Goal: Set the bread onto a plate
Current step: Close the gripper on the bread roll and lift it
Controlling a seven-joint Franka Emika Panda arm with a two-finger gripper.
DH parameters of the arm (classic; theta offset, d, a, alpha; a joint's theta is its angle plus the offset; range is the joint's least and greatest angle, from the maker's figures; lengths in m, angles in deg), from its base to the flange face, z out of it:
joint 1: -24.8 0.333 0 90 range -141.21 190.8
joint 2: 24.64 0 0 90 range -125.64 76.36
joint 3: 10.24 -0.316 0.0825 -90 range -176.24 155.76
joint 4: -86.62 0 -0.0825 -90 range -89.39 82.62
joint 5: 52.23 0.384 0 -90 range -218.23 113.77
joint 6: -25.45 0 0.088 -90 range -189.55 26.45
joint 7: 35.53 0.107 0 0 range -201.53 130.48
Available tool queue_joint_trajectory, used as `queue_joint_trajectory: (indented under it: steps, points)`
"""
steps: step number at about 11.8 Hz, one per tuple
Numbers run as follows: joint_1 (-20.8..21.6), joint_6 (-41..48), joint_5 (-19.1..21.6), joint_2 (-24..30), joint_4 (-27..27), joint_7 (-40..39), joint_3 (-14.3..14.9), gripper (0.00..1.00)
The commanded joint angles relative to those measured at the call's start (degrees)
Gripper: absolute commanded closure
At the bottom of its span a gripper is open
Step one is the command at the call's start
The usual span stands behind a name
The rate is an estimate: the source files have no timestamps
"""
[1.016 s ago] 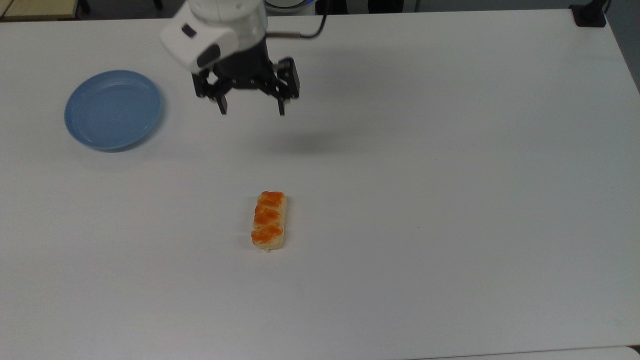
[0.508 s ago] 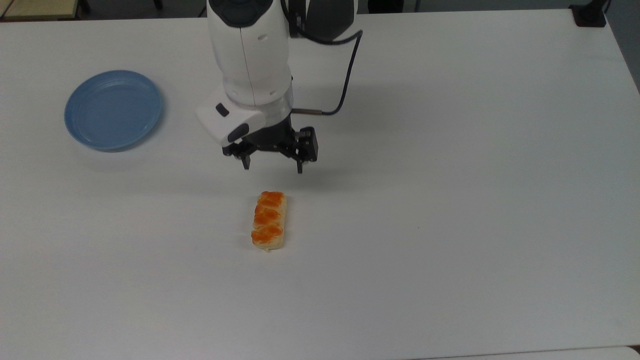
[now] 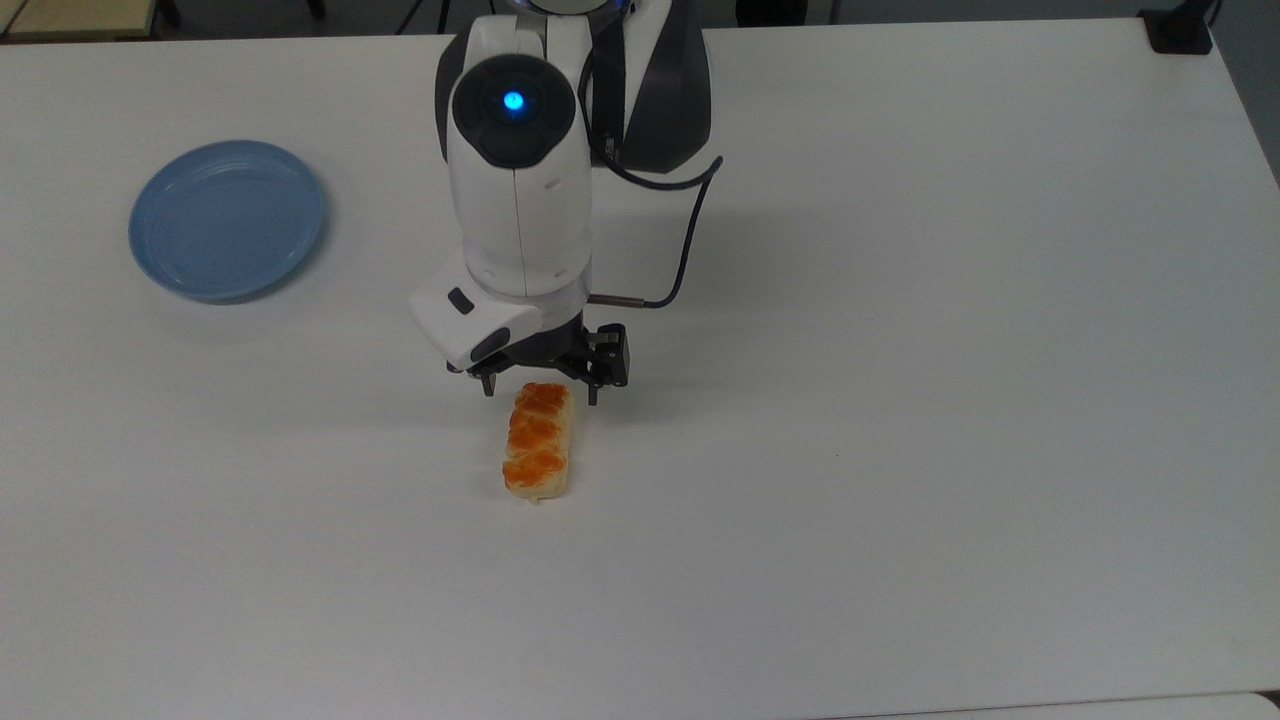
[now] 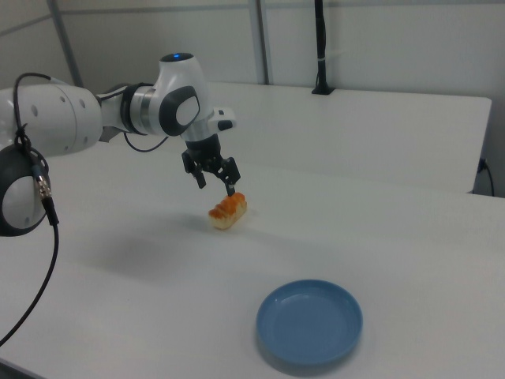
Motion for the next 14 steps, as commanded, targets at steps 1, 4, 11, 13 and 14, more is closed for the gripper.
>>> queue_joint_trajectory:
  steps: [1, 4, 11, 13, 14]
  points:
    - [0.8, -0.5, -2.1, -3.8, 3.4, 1.5, 0.4, 0.02]
    - [0.9, -2.3, -2.4, -4.9, 3.2, 2.6, 0.3, 0.02]
    - [1.5, -4.3, -6.4, -7.0, 1.7, 4.7, 0.3, 0.14]
    - [1.9, -4.3, -6.4, -7.1, 1.5, 6.3, 0.2, 0.46]
    - [1.9, -4.3, -6.4, -6.9, 1.5, 7.9, 0.2, 0.51]
